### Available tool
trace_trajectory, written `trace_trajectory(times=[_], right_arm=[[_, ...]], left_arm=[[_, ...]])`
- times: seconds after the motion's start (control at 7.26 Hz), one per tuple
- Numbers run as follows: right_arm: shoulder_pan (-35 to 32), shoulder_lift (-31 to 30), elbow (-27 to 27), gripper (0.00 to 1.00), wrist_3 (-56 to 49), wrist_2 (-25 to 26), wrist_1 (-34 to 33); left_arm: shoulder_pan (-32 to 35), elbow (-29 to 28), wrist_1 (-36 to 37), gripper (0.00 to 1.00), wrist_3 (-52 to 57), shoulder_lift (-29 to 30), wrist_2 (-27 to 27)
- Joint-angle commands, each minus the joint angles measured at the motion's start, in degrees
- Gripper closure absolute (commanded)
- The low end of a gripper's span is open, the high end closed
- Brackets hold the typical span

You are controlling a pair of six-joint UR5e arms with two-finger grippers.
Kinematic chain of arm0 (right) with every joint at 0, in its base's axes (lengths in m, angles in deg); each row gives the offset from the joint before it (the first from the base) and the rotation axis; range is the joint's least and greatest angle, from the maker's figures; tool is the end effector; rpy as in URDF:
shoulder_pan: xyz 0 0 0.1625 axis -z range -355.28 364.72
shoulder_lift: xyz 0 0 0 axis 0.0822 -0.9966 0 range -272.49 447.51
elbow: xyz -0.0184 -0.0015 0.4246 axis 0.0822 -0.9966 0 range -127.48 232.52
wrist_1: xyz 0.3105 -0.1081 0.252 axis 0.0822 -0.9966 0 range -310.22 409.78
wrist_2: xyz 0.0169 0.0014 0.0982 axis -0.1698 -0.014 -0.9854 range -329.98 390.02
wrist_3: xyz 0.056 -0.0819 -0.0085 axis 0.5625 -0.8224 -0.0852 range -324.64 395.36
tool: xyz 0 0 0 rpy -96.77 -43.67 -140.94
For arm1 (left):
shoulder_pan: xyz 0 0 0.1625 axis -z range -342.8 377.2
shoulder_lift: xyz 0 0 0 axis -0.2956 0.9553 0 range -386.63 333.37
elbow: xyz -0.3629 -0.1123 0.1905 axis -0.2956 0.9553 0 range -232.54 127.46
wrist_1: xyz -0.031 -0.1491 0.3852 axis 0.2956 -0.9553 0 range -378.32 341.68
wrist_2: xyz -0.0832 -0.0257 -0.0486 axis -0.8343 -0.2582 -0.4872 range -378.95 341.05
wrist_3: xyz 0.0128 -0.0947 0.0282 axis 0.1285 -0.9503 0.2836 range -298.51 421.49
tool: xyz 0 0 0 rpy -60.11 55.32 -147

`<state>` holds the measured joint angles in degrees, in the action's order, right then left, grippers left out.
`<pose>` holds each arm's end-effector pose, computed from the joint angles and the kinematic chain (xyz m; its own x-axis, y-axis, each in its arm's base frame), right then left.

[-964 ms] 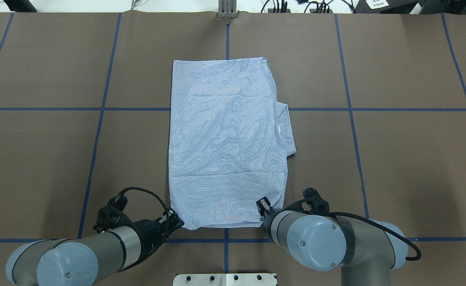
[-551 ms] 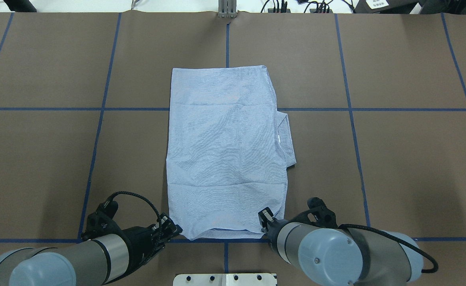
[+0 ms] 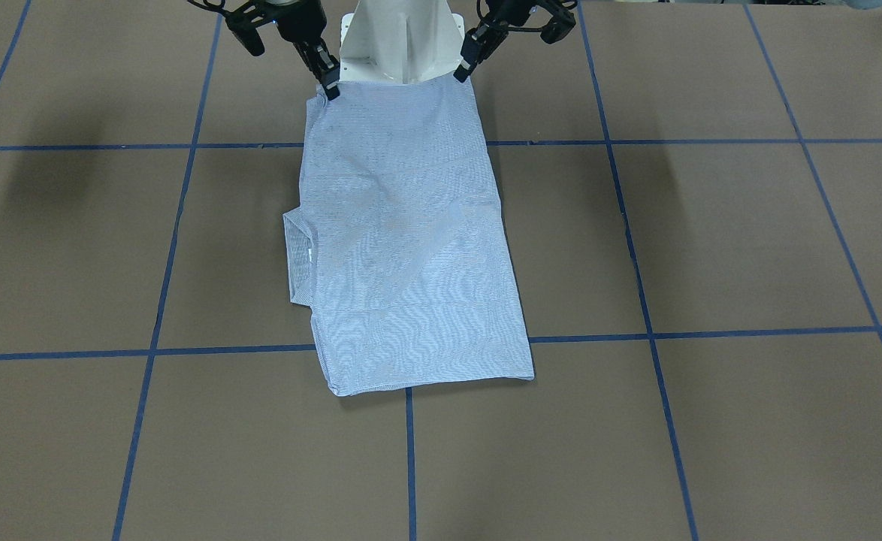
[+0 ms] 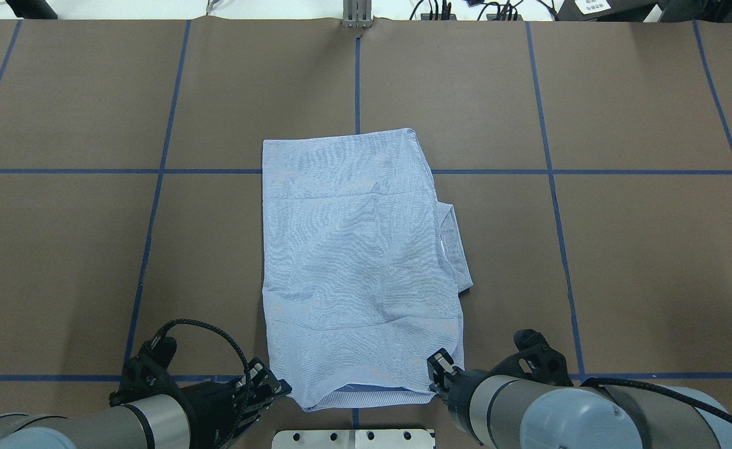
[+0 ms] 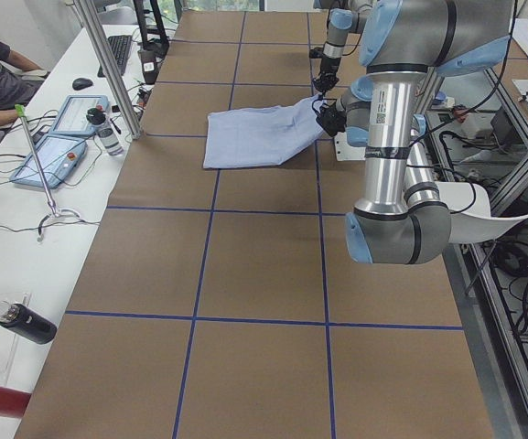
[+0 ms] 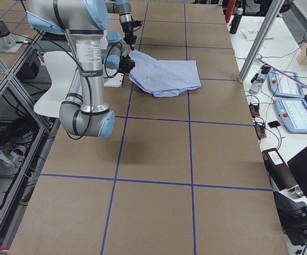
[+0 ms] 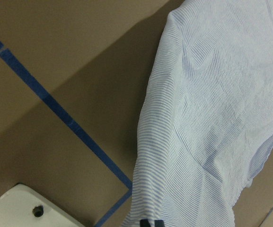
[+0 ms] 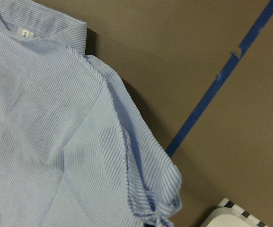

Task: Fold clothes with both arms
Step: 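Lift the near edge with both grippers and fold it toward the collar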

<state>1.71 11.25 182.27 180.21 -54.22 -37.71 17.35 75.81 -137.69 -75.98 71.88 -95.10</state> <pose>-0.4639 -0.1678 0.2328 0.2108 0.8257 0.5232 -0.5344 0.5455 -0.6456 0.4484 -0.1583 0.2228 -0.0124 -0.7155 -0.6985 0.3344 0.6554 -0.6773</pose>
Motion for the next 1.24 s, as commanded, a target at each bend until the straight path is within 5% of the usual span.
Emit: trace_trajectory(times=[0.0, 0.28, 0.83, 1.1], right_arm=[[-2.15, 1.98, 0.94, 1.00, -0.10, -0.66, -1.80], [-8.81, 5.75, -1.94, 1.00, -1.76, -2.76, -1.98], [-22.62, 13.32, -10.30, 1.00, -10.19, -12.16, -2.77], [-28.08, 17.36, -16.00, 1.00, -13.71, -16.22, -3.12]], left_arm=[[0.28, 0.41, 0.81, 1.00, 0.71, 1.07, -0.48], [5.01, -0.37, 0.89, 1.00, 6.14, 3.79, -0.66], [22.40, -11.70, 3.53, 1.00, 14.93, 14.68, -11.90], [29.43, -13.82, 3.53, 1.00, 18.71, 15.31, -17.25]])
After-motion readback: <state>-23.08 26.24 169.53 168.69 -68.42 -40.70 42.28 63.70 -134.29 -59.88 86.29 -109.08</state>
